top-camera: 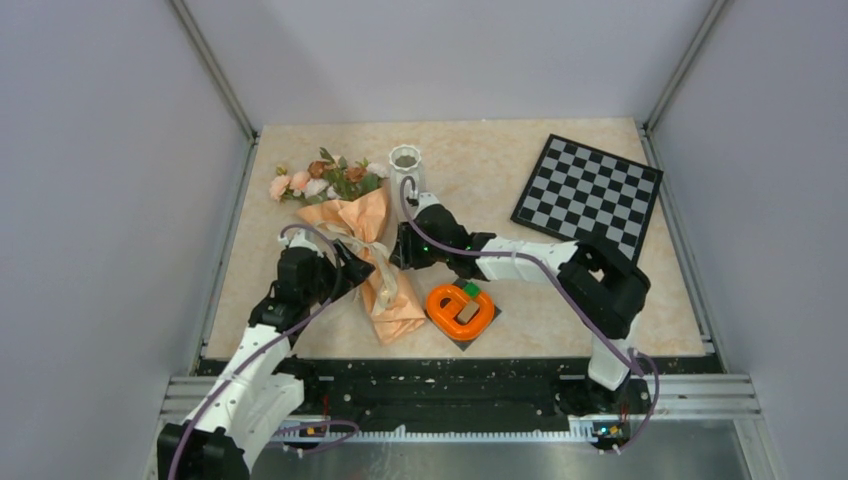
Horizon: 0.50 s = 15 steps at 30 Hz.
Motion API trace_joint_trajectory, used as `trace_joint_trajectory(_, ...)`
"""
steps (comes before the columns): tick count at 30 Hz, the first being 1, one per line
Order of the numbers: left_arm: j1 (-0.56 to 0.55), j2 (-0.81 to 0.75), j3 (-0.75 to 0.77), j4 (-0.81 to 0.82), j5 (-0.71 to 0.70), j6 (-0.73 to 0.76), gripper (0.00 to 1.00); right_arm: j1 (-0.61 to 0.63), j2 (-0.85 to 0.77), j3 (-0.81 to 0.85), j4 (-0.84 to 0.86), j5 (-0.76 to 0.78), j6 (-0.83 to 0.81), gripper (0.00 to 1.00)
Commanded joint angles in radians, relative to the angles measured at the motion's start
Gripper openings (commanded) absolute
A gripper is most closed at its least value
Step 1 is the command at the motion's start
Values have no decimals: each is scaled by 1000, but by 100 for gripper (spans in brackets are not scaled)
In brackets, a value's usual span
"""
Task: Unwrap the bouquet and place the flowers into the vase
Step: Untie the ribbon from the wrapping paper.
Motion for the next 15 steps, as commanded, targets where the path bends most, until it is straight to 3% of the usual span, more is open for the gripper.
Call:
trace_joint_trajectory(1,-3,-12,22,35,12,9,99,27,56,104,-26,-3,-49,41)
trace_joint_trajectory(9,-2,-10,8,30,15,15,99,52,87,140,-55,17,-63,39)
trace_joint_trajectory(12,-2,-6,13,29,10,19,99,60,85,160,-96,70,-115,29)
trace_joint_trajectory(15,-2,-8,27,-3,-15,13,99,65,71,190,-167,130,-182,10)
